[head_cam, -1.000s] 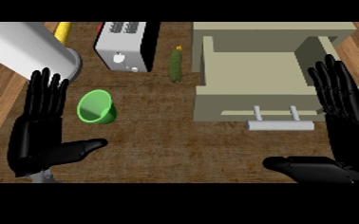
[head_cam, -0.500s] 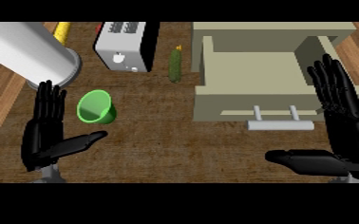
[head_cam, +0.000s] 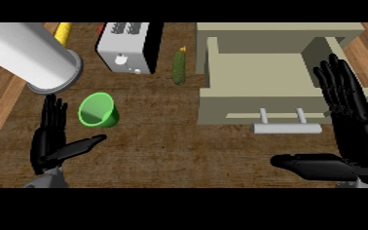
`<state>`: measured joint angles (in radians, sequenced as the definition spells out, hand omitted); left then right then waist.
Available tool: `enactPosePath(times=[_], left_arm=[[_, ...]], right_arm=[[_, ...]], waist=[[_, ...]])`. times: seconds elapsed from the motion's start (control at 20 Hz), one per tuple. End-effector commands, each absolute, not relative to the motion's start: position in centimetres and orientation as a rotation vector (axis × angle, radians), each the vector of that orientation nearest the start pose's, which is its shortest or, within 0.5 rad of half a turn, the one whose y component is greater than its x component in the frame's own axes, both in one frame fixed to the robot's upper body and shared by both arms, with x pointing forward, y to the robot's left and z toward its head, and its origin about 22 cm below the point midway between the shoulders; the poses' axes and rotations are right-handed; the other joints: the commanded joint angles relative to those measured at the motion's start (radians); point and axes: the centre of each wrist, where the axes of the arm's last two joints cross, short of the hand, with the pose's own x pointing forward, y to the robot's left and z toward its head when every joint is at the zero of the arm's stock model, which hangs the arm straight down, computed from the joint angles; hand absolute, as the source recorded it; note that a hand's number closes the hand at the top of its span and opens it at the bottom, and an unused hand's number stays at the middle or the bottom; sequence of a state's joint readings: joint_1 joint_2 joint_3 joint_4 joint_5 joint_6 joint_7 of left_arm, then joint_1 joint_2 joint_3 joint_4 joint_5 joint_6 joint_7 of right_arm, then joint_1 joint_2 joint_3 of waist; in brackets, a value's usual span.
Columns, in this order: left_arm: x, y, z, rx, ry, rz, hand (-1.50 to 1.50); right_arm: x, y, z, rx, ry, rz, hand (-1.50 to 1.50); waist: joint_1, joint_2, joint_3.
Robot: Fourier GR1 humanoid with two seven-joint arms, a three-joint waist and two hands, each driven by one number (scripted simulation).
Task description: Pick up the cup, place it into the drawer and close the drawer
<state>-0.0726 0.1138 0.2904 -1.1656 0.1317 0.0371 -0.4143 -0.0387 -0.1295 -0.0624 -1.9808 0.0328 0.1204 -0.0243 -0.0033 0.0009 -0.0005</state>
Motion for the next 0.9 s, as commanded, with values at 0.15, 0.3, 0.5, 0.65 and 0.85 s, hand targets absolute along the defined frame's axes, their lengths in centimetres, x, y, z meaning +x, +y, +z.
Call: enactPosePath(times=[0.15,0.3,0.5,0.65,0.85], left_arm=[[24.3,33.1,-10.3,0.267,-1.642,0.306,-1.5],[21.7,35.6,-12.2,0.281,-1.66,0.33,-1.5],[23.1,34.9,-14.4,0.259,-1.669,0.338,-1.5],[23.3,35.7,-14.5,0.289,-1.689,0.342,-1.5],[23.2,34.0,-15.6,0.279,-1.695,0.333,-1.5]], right_arm=[[22.4,-25.3,11.8,-0.069,-2.032,0.219,-1.5],[22.2,-27.6,10.8,-0.091,-2.034,0.228,-1.5],[23.2,-27.5,11.7,-0.065,-2.023,0.235,-1.5],[24.3,-26.6,11.7,-0.053,-2.04,0.222,-1.5],[22.1,-26.7,12.0,-0.073,-2.019,0.246,-1.5]], waist=[[0.0,-0.001,0.0],[-0.001,0.0,0.0],[-0.01,0.004,-0.001],[-0.008,0.004,-0.001],[-0.011,0.003,-0.001]])
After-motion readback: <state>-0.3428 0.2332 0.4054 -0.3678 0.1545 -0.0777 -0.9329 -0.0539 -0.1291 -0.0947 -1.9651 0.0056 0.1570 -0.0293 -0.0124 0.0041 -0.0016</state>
